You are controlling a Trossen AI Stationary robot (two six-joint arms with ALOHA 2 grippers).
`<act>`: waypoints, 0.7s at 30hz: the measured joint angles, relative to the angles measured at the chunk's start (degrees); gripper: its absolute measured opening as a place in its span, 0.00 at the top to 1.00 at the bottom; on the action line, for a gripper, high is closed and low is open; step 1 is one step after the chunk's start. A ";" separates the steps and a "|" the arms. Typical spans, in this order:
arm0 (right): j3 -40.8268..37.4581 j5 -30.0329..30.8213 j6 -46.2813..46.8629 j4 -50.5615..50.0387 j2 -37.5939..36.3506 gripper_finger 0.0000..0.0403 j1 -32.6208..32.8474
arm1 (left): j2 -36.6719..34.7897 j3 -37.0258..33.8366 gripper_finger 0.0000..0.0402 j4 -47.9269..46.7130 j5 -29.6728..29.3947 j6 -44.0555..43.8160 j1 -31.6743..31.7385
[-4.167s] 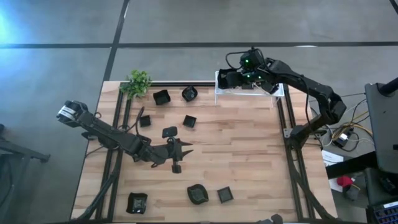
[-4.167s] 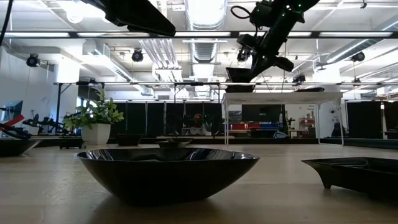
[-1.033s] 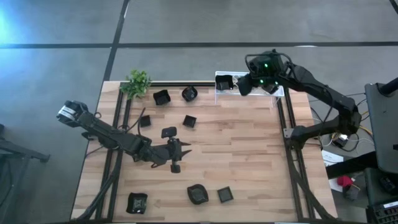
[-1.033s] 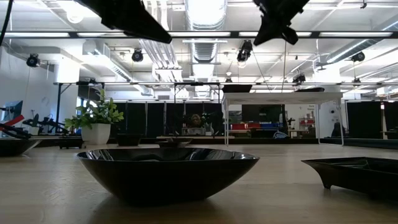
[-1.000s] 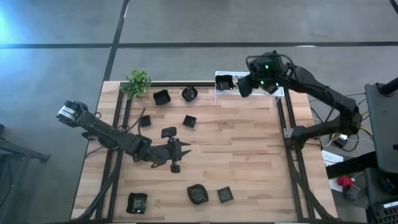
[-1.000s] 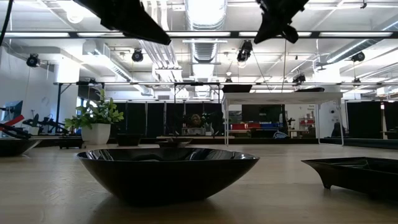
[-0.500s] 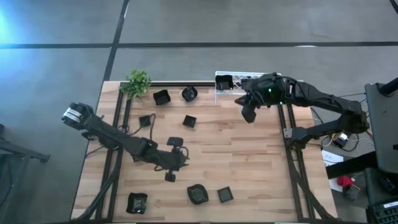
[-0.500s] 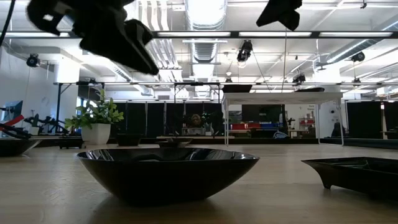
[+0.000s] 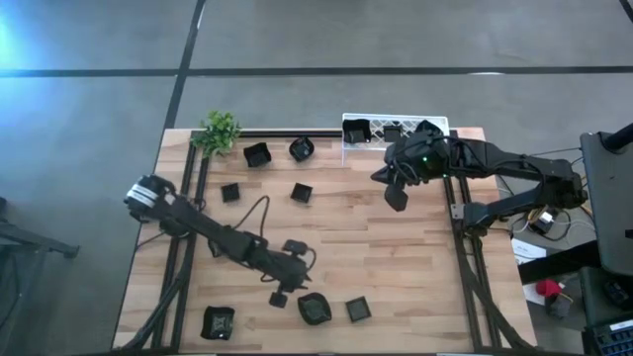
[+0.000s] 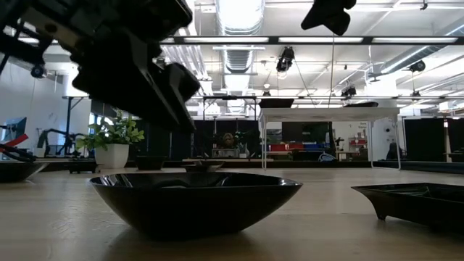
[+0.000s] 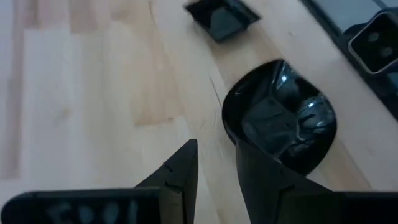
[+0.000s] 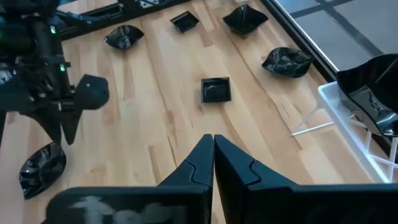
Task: Pick & Place Mini shaped plates
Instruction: Stack the black leaf-shaped plate on top of the black leaf-shaped plate on the shelf
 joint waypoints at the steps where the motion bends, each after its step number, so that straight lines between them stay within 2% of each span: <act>1: -0.07 0.00 0.01 0.01 0.00 0.97 0.09 | 0.78 0.36 0.74 0.26 0.26 -0.59 0.00; 11: -0.15 -0.01 -0.04 -0.01 0.00 0.97 0.11 | 6.99 3.60 0.74 1.00 2.97 -5.57 0.00; 21: -0.16 -0.02 -0.04 -0.03 0.00 0.97 0.11 | 7.16 3.76 0.74 0.99 3.38 -7.77 0.00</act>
